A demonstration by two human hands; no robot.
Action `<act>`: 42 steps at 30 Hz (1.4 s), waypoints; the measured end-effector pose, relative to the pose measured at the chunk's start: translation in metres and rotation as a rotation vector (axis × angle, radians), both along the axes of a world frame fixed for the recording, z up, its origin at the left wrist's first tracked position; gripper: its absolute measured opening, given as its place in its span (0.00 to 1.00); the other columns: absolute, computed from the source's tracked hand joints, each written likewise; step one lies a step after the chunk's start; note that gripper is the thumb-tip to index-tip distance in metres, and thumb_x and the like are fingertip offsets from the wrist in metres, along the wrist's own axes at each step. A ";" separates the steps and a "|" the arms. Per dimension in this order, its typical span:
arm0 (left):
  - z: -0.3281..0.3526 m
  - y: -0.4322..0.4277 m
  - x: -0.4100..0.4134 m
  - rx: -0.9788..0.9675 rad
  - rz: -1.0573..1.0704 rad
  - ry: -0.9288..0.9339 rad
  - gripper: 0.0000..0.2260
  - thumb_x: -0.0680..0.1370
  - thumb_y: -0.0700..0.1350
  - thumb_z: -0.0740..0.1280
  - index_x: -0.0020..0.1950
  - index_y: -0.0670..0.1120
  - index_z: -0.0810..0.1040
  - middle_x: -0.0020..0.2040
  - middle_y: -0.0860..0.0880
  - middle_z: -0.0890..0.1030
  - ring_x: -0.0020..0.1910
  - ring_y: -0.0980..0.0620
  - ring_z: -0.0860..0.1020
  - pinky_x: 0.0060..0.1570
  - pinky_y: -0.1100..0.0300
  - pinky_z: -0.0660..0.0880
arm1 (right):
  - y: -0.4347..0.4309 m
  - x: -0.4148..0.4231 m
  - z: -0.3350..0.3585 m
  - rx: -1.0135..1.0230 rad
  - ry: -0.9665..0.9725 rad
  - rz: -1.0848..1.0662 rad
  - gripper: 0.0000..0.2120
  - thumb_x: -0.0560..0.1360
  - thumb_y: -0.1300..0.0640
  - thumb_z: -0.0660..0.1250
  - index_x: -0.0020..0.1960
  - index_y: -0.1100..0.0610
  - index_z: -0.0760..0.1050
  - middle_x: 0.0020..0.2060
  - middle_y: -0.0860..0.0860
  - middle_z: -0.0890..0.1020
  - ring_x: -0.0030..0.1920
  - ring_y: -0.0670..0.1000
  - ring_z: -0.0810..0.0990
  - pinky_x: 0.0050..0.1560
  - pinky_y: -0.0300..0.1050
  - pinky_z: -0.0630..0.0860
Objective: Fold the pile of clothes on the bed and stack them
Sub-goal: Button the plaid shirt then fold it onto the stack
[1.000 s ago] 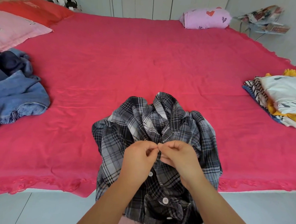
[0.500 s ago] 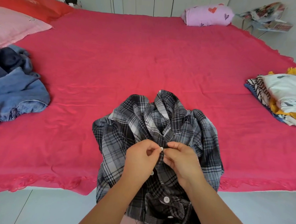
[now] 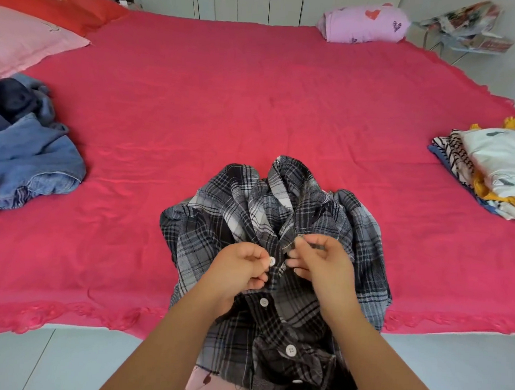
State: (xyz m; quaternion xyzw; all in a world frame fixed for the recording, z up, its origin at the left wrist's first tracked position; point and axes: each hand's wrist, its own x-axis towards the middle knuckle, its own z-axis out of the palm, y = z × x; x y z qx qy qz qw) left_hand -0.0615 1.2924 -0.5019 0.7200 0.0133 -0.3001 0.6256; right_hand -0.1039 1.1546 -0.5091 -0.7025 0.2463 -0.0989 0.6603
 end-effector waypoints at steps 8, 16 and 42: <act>-0.008 -0.006 -0.006 -0.014 0.069 -0.131 0.05 0.77 0.37 0.65 0.42 0.44 0.77 0.35 0.48 0.78 0.32 0.58 0.78 0.36 0.67 0.77 | 0.001 0.017 0.007 0.400 0.091 0.016 0.21 0.72 0.58 0.71 0.61 0.60 0.68 0.41 0.50 0.79 0.41 0.46 0.80 0.41 0.38 0.75; -0.012 -0.008 -0.005 -0.004 0.144 -0.175 0.03 0.76 0.38 0.67 0.44 0.43 0.79 0.36 0.47 0.81 0.31 0.58 0.80 0.37 0.64 0.78 | 0.007 0.005 -0.001 0.011 0.080 0.204 0.21 0.69 0.59 0.73 0.58 0.53 0.68 0.39 0.48 0.77 0.39 0.44 0.77 0.45 0.36 0.76; -0.004 -0.038 0.037 0.515 -0.115 -0.648 0.05 0.77 0.45 0.66 0.50 0.45 0.74 0.44 0.51 0.78 0.44 0.53 0.76 0.48 0.59 0.74 | -0.020 0.027 -0.004 -0.113 0.074 -0.108 0.04 0.72 0.59 0.68 0.43 0.52 0.74 0.34 0.50 0.78 0.41 0.52 0.79 0.44 0.46 0.77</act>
